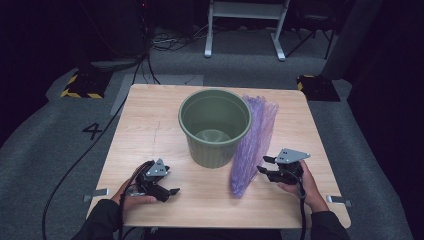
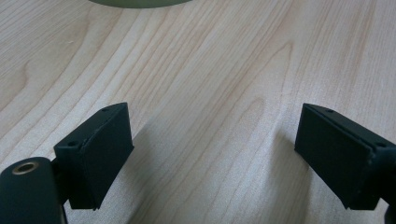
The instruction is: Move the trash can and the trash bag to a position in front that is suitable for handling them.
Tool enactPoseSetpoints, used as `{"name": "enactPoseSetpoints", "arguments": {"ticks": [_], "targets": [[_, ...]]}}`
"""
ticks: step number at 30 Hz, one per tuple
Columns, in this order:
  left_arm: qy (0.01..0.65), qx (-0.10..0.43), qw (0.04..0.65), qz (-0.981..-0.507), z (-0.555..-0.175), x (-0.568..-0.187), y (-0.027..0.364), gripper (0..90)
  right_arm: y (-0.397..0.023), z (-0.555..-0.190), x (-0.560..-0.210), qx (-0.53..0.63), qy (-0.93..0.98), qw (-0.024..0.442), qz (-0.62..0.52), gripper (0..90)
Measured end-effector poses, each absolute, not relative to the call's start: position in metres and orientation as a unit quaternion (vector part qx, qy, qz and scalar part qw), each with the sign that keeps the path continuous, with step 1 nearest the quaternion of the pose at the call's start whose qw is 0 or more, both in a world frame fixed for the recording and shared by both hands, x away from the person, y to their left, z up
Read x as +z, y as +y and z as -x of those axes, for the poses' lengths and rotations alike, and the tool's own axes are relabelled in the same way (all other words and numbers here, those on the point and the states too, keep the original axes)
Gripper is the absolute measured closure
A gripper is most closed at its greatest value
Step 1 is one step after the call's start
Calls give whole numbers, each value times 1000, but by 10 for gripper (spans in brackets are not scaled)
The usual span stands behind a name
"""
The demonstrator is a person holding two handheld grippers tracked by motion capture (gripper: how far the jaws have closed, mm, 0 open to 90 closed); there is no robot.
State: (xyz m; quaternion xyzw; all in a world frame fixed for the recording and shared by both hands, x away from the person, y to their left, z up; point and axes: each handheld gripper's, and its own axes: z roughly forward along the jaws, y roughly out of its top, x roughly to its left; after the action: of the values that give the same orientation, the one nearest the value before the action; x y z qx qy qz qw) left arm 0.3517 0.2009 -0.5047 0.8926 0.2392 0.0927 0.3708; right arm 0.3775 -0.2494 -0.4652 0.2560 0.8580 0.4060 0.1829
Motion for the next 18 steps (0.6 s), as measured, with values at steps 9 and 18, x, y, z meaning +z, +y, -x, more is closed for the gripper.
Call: {"name": "enactPoseSetpoints", "arguments": {"ticks": [9, 18], "targets": [[241, 93, 370, -892, -352, -505, 201, 107, -227, -367, -478, 414, 874, 144, -212, 580], [241, 93, 371, -892, -352, -505, 200, 106, -219, -365, -487, 425, 880, 101, -187, 688]]}}
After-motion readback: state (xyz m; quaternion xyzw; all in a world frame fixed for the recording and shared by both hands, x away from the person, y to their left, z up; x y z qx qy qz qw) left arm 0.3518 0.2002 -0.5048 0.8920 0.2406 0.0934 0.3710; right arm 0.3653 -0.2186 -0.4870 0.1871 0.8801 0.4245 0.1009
